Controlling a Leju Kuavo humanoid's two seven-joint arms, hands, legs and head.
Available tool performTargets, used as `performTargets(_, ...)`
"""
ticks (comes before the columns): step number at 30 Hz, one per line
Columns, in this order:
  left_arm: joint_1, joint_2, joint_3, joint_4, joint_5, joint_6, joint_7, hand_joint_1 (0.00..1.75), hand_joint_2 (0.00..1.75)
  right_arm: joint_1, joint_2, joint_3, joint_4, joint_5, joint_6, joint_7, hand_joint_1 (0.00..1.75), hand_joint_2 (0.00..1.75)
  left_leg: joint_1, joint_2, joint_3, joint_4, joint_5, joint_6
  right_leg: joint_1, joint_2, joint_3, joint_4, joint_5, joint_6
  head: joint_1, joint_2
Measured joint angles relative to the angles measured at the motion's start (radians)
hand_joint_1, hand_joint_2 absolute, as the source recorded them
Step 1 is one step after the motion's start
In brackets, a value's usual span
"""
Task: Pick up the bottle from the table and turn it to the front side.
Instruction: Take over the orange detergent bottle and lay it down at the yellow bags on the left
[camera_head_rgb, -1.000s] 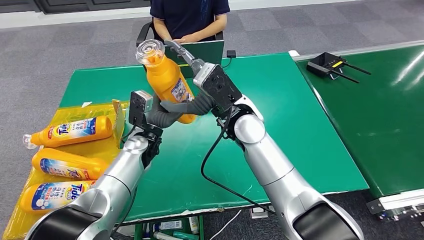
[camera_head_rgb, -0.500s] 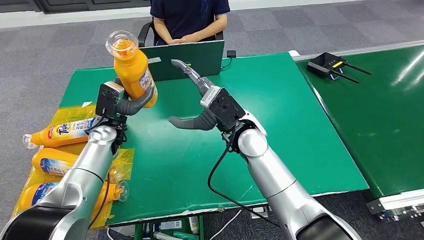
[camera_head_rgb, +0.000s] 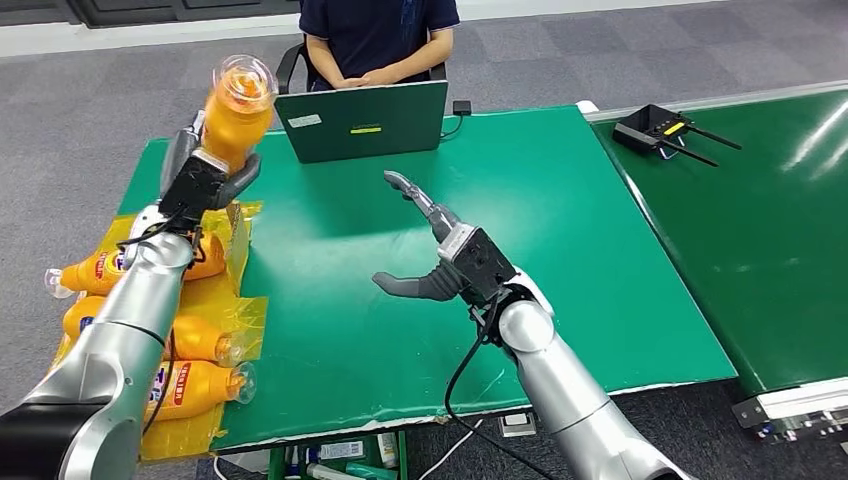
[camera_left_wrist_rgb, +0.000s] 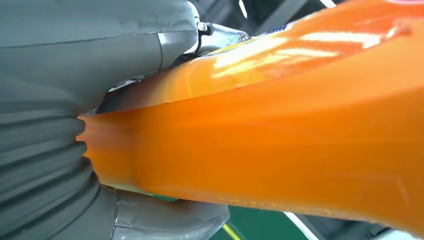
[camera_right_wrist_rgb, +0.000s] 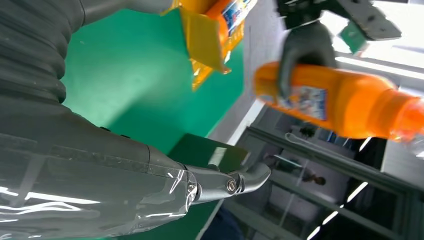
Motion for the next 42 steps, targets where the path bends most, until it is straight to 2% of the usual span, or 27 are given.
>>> performTargets(7,-0.033,0.051,0.0,0.015,-0.135,0.083,0.055,1.75,1.75,0.028,-0.011,-0.025,0.0,0.001,0.006,0.002,0.0,1.75,0.0,0.0,0.0,0.0,0.0,0.0,0.0,0.0,0.0,0.0,0.0,0.0,0.0,0.0)
performTargets(11,-0.035,0.088,-0.001,0.023,-0.229,0.135,0.096,1.75,1.75,0.077,-0.023,-0.05,-0.008,0.0,0.012,-0.005,0.0,1.75,0.0,0.001,0.0,0.0,0.0,0.0,0.0,0.001,0.0,0.0,0.0,0.0,0.0,0.0)
performTargets(16,-0.029,0.13,-0.002,0.027,-0.313,0.157,0.145,1.75,1.75,0.127,-0.035,-0.072,-0.017,-0.001,0.024,-0.015,0.0,1.75,0.0,0.001,0.0,0.0,0.0,0.0,0.0,0.001,0.0,0.0,0.0,0.0,0.0,0.0)
performTargets(21,-0.029,0.165,-0.009,0.033,-0.388,0.147,0.189,1.75,1.75,0.145,-0.038,-0.087,-0.023,0.0,0.025,-0.016,0.0,1.75,0.0,0.001,0.0,0.0,0.0,0.0,0.0,0.001,-0.001,0.0,0.0,0.0,0.0,0.0)
performTargets(26,-0.032,0.2,-0.02,0.047,-0.478,0.084,0.222,1.75,1.75,0.154,-0.039,-0.106,-0.036,0.009,0.035,0.008,0.0,1.75,0.0,0.002,0.0,0.0,0.0,-0.001,0.0,0.002,-0.001,0.0,0.0,-0.001,0.0,0.0)
performTargets(34,-0.028,0.267,-0.036,0.065,-0.553,0.023,0.223,1.75,1.75,0.192,-0.038,-0.146,-0.073,0.026,0.057,0.017,0.0,1.75,0.0,0.002,-0.001,0.0,0.0,-0.001,0.0,0.002,-0.002,0.0,0.0,-0.001,0.0,0.0)
performTargets(42,-0.022,0.302,-0.058,0.079,-0.594,0.009,0.23,1.75,1.75,0.204,-0.036,-0.171,-0.078,0.031,0.063,0.015,0.0,1.75,0.0,0.002,-0.001,0.0,0.0,-0.001,0.0,0.001,-0.001,0.0,0.0,-0.001,0.0,0.0)
